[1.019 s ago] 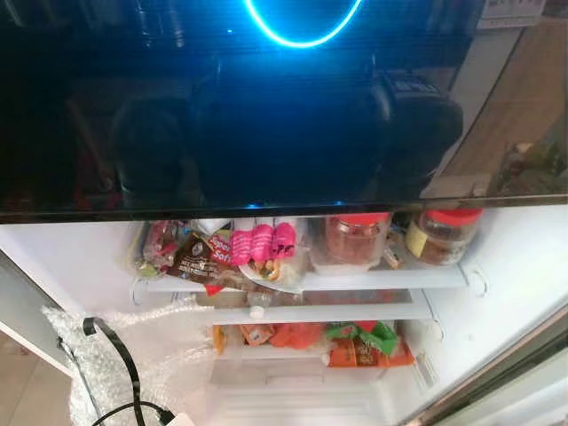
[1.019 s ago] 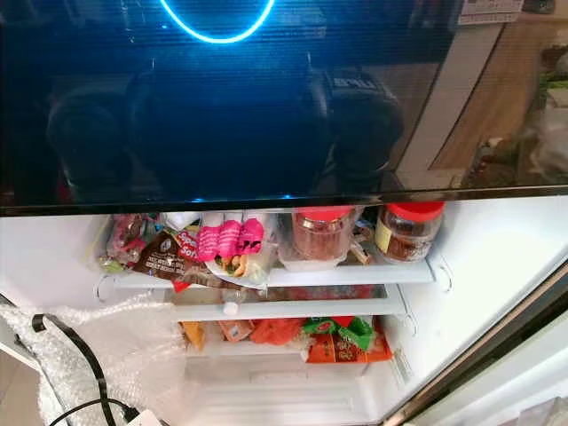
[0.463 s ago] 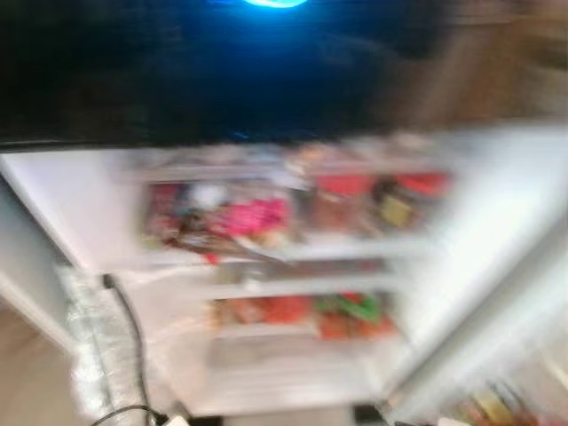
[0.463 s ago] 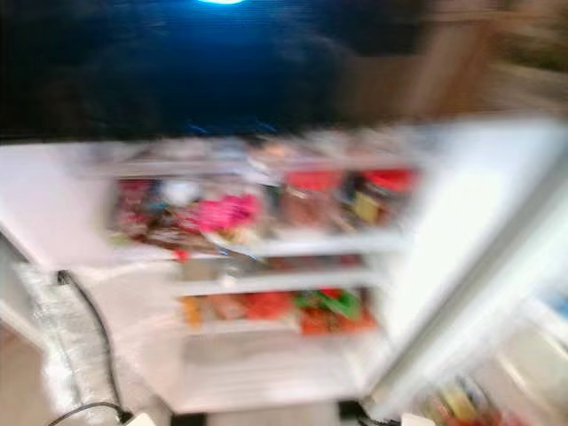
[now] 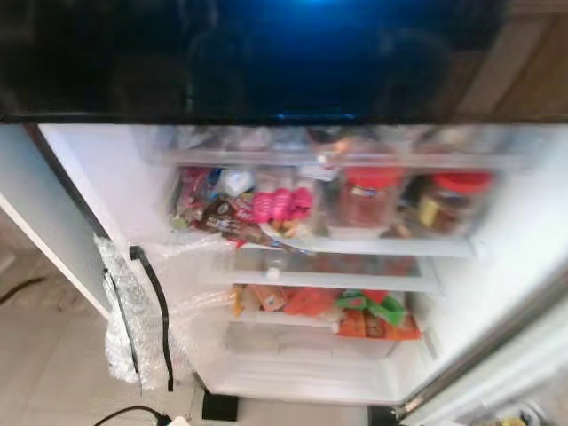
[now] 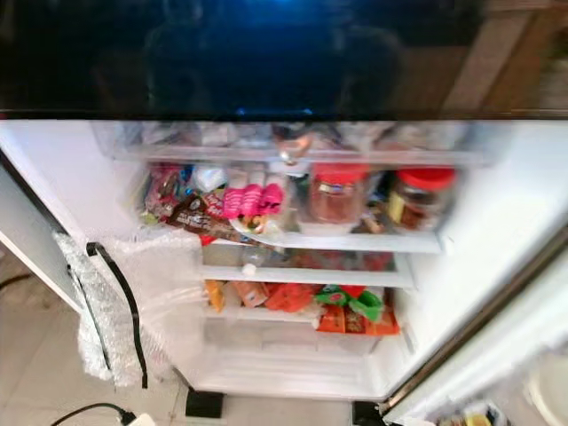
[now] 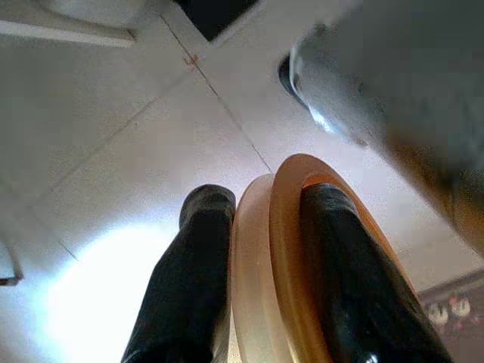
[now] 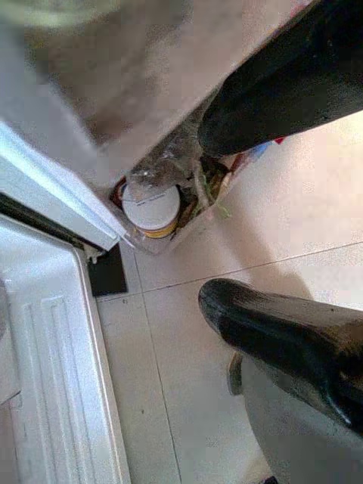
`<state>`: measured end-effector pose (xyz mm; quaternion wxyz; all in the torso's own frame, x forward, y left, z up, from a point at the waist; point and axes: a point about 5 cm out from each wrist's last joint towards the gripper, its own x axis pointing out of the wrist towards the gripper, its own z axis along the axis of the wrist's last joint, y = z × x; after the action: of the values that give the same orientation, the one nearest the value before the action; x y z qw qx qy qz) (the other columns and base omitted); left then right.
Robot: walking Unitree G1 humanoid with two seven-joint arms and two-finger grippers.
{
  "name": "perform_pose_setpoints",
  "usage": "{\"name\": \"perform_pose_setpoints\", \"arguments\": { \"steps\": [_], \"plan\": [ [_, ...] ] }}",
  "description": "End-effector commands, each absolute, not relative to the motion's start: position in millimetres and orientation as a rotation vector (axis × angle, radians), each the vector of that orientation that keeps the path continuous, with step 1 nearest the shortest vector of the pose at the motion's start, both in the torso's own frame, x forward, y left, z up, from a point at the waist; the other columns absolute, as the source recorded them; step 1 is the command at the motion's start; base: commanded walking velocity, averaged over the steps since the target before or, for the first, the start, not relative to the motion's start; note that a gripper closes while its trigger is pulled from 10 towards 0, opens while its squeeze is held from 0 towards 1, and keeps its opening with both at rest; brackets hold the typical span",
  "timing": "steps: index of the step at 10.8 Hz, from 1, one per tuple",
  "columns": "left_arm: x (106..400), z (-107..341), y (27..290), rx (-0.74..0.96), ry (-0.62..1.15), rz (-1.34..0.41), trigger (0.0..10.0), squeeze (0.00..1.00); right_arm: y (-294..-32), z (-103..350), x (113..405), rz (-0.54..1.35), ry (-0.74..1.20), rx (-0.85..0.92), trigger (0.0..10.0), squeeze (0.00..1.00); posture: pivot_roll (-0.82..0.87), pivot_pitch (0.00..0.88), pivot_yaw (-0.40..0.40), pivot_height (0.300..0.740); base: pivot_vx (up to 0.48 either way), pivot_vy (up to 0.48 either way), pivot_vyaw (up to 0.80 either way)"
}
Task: Restocking fridge
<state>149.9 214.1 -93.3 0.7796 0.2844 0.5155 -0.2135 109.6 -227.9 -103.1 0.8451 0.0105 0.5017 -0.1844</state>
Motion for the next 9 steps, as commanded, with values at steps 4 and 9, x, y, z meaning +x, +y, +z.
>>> {"name": "perform_pose_setpoints", "arguments": {
  "steps": [4,9],
  "plan": [
    [146,-94,218,0.423,1.086,-0.283,10.0,0.00,-222,-106,106,-0.380,1.078,0.029,10.0,0.00,-0.13,0.000,0.001,0.723,0.000,0.000,-0.45],
    [145,-94,218,0.402,1.086,-0.264,10.0,0.00,-219,-105,112,-0.371,1.092,0.032,10.0,0.00,-0.13,0.000,-0.001,0.723,0.000,0.000,-0.60]
  ]
}}
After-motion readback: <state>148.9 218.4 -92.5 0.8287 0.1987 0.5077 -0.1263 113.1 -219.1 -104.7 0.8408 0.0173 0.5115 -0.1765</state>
